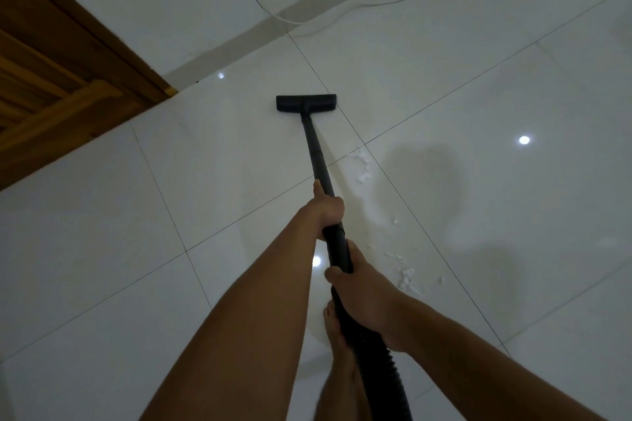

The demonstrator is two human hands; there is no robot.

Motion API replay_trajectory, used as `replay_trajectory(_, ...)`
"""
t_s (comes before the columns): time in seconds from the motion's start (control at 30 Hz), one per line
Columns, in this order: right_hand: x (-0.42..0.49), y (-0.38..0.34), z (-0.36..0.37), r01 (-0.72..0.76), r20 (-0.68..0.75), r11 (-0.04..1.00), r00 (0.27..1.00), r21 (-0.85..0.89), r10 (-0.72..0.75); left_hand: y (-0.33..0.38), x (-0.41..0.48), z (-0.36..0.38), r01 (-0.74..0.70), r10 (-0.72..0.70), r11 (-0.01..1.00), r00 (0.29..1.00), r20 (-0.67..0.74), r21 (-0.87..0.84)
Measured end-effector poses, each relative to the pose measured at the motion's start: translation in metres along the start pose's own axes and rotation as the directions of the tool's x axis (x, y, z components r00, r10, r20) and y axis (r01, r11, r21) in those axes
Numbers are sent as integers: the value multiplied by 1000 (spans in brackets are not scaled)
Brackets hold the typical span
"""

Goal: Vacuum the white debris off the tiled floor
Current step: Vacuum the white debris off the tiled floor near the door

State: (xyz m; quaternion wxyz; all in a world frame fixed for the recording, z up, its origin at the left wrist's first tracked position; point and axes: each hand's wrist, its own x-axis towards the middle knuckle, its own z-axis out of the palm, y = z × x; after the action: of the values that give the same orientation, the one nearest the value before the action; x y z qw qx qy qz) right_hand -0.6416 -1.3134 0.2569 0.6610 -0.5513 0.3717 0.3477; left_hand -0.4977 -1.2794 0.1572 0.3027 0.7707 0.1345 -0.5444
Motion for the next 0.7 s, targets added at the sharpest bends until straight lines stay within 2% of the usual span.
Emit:
replay_trajectory(0.43, 18, -17, 5, 12, -35, 997, 999, -75, -15, 7, 21, -15, -15, 15, 1000, 1000, -16, -5)
replay_trajectory(0.7, -11, 17, 10, -14, -48, 996, 999, -84, 10, -21, -11, 10, -1, 1, 1000, 1000, -3, -4)
